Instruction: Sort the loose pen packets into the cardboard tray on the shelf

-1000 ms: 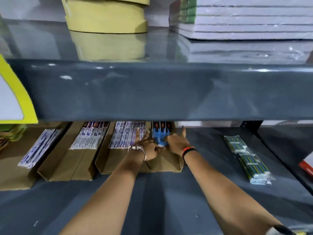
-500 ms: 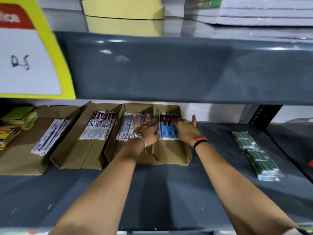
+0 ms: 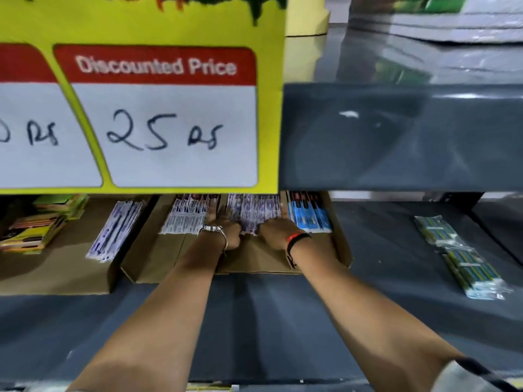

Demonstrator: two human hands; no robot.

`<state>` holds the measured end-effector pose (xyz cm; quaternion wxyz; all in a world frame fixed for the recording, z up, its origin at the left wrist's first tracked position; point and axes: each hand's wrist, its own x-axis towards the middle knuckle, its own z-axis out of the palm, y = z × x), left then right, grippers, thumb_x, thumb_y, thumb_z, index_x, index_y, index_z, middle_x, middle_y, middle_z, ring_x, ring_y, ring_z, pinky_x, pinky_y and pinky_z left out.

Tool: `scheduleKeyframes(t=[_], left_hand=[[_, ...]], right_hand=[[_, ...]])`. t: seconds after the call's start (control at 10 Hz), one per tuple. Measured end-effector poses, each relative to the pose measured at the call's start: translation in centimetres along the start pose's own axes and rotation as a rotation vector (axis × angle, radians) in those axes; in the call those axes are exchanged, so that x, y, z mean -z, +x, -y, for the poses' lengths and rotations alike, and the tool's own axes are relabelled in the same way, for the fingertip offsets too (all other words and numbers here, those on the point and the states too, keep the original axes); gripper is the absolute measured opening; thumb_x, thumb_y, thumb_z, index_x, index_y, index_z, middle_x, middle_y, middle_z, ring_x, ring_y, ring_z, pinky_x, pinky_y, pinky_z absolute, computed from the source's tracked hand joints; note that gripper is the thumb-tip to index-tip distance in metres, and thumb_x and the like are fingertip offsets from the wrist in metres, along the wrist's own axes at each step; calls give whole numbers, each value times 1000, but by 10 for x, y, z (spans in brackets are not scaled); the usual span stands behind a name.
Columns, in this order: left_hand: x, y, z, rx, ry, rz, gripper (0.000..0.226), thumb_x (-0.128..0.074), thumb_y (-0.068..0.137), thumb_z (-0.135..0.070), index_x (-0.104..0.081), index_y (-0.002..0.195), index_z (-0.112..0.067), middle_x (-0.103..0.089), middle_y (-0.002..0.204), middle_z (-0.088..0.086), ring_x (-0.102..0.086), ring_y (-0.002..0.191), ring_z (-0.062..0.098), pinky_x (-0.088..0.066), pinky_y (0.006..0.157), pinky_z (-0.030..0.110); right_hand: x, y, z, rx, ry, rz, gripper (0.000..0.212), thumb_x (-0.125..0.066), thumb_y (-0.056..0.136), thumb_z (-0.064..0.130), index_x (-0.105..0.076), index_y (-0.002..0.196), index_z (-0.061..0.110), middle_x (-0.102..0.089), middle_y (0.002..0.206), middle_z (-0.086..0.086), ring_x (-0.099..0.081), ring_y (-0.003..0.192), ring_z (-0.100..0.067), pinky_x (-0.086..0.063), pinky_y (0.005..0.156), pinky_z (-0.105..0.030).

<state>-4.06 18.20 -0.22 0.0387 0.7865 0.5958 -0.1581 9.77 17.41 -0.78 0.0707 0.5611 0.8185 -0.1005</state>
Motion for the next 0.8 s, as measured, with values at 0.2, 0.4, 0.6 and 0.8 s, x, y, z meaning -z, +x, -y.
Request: scheduleKeyframes(t=[0.2,0.4,0.6,0.8], left_hand=[[-2,-1,-3,-23,23,-56,44,-39,87,-16,-40,131,-19,-11,153,17,4,142,25,19,110,55],[8,-22,-11,-5,-99,-174,57,-39,86,-10,-20,139,-16,-13,154,6,1,142,23,11,114,56],[-4,-54,-30,141,-46,-272,55,-29,93,-19,-4,141,-13,-5,155,6,4,142,24,15,111,53],[5,-125,-64,83,-103,-560,66,-31,93,-23,15,137,-7,14,153,12,14,140,26,18,106,40]], right_hand=[[0,1,0,2,-4,7,29,-40,94,11,-60,114,4,-65,118,-16,-59,114,-30,-22,116,-53],[16,-29,2,8,-70,-105,42,-38,92,4,-48,133,9,-43,146,-10,-32,140,-26,3,117,-57],[22,-71,-2,17,-186,-206,57,-28,93,3,-13,147,9,-9,159,-7,-2,148,-22,10,116,-54],[3,-131,-2,-38,-138,-307,58,-22,99,30,0,148,9,4,160,-7,7,147,-21,9,118,-47]])
